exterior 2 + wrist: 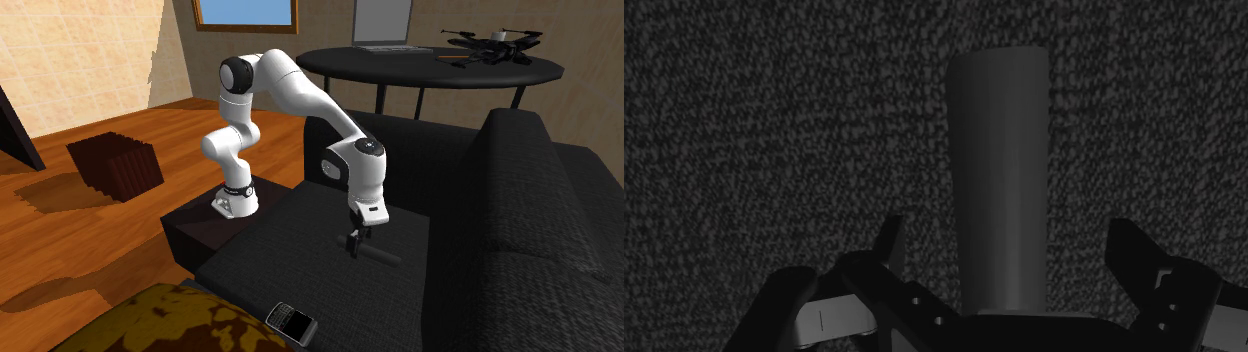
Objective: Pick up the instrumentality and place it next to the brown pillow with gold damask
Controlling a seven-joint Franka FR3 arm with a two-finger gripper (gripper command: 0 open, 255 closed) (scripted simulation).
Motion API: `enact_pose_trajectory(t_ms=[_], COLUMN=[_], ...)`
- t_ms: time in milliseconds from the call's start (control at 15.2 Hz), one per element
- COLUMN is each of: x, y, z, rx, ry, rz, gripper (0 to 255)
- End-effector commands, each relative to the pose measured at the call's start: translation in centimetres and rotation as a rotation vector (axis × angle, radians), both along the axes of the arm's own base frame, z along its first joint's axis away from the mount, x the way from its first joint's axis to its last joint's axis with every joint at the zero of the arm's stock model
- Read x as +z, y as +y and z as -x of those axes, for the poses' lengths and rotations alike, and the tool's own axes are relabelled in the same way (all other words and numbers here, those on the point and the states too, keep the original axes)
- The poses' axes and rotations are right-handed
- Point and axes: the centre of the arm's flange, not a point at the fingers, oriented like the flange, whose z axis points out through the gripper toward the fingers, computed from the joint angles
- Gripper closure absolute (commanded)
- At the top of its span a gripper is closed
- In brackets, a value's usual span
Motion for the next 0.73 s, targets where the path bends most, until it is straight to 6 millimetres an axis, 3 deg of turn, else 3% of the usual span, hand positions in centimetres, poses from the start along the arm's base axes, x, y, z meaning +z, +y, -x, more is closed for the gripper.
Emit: enact_pose_trajectory(t_ms=[0,132,198,660], x=[-0.02,-0.02,-0.02,0.01], y=[0.01,0.01,0.01,0.05], z=[-0.01,-0.01,-0.01,0.02], rx=[0.000,0.000,0.000,0.000], ry=[0.000,0.000,0.000,0.000], rz=[0.000,0.000,0.000,0.000], gripper=[0,0,255,255])
